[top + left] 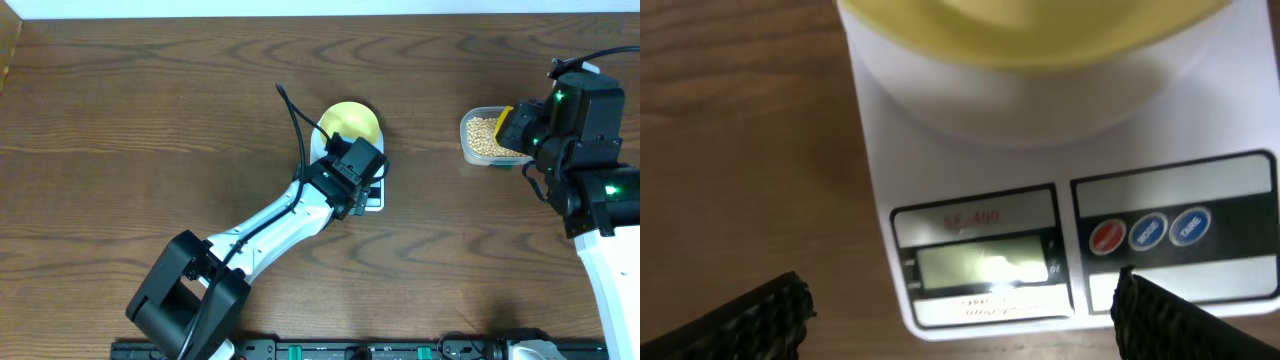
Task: Scoop item into bowl and weigh 50g on scale
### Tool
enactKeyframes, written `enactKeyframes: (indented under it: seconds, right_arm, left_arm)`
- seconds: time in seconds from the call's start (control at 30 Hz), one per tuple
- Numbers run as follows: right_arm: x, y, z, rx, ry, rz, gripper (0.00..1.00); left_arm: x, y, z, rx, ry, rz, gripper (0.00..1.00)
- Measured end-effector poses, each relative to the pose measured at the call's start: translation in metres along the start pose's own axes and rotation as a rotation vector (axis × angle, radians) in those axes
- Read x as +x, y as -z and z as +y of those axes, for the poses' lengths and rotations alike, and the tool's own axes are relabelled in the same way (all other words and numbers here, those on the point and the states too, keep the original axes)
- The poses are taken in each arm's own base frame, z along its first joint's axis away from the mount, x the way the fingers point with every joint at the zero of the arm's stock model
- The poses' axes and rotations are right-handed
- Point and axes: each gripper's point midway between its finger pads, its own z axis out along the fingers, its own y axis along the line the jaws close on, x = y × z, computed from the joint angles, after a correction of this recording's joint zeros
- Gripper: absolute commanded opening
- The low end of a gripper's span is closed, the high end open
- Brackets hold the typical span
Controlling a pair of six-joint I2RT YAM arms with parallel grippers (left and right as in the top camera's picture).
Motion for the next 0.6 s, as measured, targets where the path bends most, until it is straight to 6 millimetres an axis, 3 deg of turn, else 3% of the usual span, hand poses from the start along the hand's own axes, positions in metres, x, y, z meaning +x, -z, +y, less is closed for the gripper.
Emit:
enactKeyframes:
  seconds: [0.6]
  right_arm:
    - [0.001, 0.0, 0.0, -0.001, 0.0, 0.004, 0.01]
  left_arm:
    - [0.005, -0.029, -0.01, 0.0, -0.018, 0.02, 0.98]
